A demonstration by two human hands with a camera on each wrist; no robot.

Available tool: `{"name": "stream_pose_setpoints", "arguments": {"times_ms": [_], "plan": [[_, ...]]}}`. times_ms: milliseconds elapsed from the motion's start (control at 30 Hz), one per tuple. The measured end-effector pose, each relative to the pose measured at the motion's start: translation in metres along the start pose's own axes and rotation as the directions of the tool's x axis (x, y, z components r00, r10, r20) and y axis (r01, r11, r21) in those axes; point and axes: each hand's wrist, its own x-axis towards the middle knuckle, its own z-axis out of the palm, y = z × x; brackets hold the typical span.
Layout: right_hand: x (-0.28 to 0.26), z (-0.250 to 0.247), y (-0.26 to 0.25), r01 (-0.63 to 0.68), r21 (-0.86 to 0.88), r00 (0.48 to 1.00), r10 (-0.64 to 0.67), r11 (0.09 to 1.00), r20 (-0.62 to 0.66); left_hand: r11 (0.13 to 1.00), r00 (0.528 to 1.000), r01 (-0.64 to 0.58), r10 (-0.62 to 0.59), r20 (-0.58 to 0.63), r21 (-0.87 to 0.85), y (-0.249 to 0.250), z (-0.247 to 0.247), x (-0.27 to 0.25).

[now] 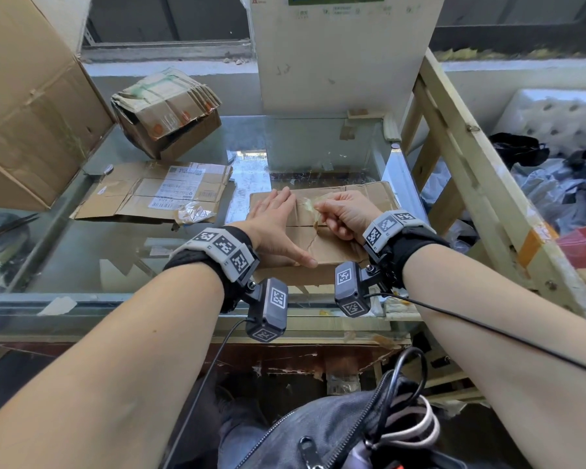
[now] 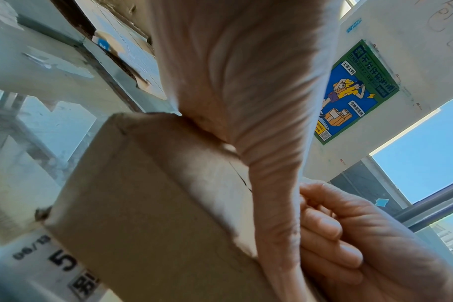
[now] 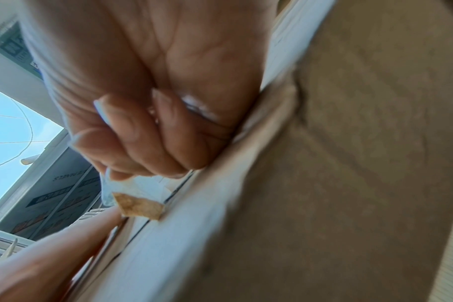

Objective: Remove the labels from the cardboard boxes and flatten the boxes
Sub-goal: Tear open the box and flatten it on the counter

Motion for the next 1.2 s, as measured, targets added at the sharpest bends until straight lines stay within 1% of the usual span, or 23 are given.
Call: {"name": "stream_pose_setpoints", "arguments": {"times_ms": [233,567,733,833,900,1000,1133,1200], "plan": [[-0.001,-0.001,0.001,-0.004,0.024,1.000,0.004,1.000,0.001,1.000,1.000,-0.012,0.012,0.012,0.013,0.000,0.001,0.000],[-0.004,0.000,-0.001,-0.002,0.010,1.000,0.002,1.000,-0.020,1.000,1.000,-0.011,0.011,0.029,0.015,0.002,0.000,-0.003],[-0.006,0.004,-0.004,-0.002,-0.108,0.998,-0.005,0.994,-0.066,1.000,0.999,-0.016,0.015,0.034,0.021,0.003,-0.001,-0.005],[-0.009,0.005,-0.010,-0.058,-0.211,0.991,0.031,0.976,-0.130,1.000,0.999,-0.015,0.014,0.033,0.013,0.003,-0.001,-0.005],[-0.012,0.005,-0.014,-0.109,-0.309,0.986,0.062,0.945,-0.157,1.000,0.999,-0.018,0.018,0.029,0.008,0.003,0.000,-0.004],[-0.015,0.006,-0.017,-0.129,-0.490,0.990,0.081,0.862,-0.119,1.000,0.999,-0.031,0.031,0.020,-0.001,0.002,0.001,-0.004],[-0.014,0.006,-0.016,-0.141,-0.520,0.988,0.086,0.842,-0.130,1.000,0.999,-0.026,0.026,0.026,-0.001,0.002,0.001,-0.005],[-0.014,0.005,-0.015,-0.164,-0.492,0.985,0.115,0.855,-0.128,1.000,0.999,-0.022,0.022,0.029,0.007,0.003,0.001,-0.005]]}}
